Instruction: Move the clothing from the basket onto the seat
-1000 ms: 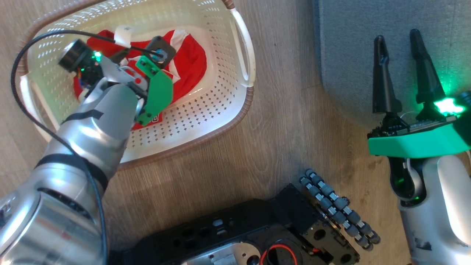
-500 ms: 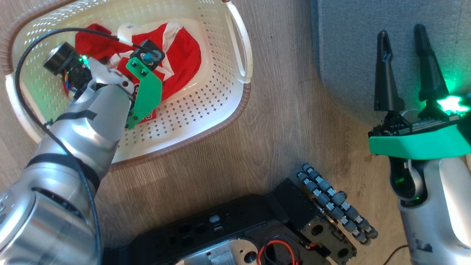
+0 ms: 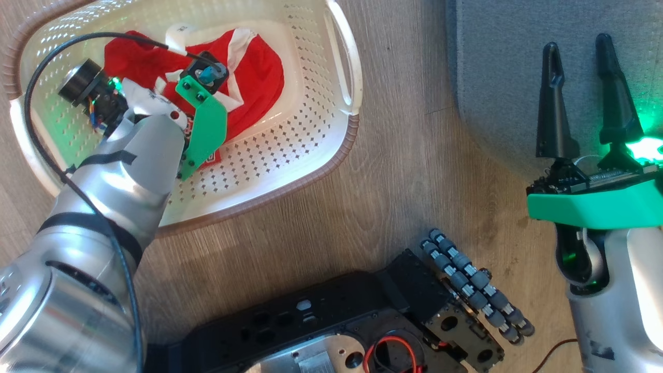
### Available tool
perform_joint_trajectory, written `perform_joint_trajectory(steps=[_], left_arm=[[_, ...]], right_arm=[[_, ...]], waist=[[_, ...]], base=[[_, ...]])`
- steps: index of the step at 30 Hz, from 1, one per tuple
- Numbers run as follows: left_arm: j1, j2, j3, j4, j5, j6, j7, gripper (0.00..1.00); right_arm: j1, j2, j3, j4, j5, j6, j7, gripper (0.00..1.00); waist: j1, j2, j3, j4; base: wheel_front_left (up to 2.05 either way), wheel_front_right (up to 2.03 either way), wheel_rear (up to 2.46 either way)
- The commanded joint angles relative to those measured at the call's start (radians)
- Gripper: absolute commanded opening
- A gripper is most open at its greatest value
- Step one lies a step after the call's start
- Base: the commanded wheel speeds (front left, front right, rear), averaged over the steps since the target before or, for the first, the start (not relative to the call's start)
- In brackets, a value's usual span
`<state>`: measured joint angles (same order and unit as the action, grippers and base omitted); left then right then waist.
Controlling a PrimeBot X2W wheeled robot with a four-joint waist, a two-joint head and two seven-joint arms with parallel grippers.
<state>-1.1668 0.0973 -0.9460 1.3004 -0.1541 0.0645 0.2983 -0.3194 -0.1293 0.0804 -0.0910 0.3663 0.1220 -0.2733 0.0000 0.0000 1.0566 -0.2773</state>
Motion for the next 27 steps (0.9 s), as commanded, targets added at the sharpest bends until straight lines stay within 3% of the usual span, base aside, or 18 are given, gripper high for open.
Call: perform_joint_trajectory(steps=[1, 16, 27], left_arm=[[0.011, 0.000, 0.006, -0.010, -0.005, -0.002, 0.007, 0.00], [0.011, 0.004, 0.005, -0.010, -0.036, 0.006, -0.022, 0.00], [0.066, 0.000, 0.043, -0.010, -0.101, 0.017, -0.138, 0.00]], right_arm=[[0.067, 0.000, 0.038, 0.037, 0.011, 0.009, 0.012, 1.00], [0.019, 0.000, 0.041, 0.049, 0.014, 0.009, 0.012, 1.00], [-0.042, -0.008, 0.030, 0.095, -0.001, 0.009, 0.012, 1.00]], waist=[[0.0000, 0.0000, 0.000, 0.001], [0.0000, 0.0000, -0.034, -0.005], [0.0000, 0.0000, -0.181, -0.001]], base=[[0.00, 0.00, 0.00], [0.00, 0.00, 0.00], [0.00, 0.00, 0.00]])
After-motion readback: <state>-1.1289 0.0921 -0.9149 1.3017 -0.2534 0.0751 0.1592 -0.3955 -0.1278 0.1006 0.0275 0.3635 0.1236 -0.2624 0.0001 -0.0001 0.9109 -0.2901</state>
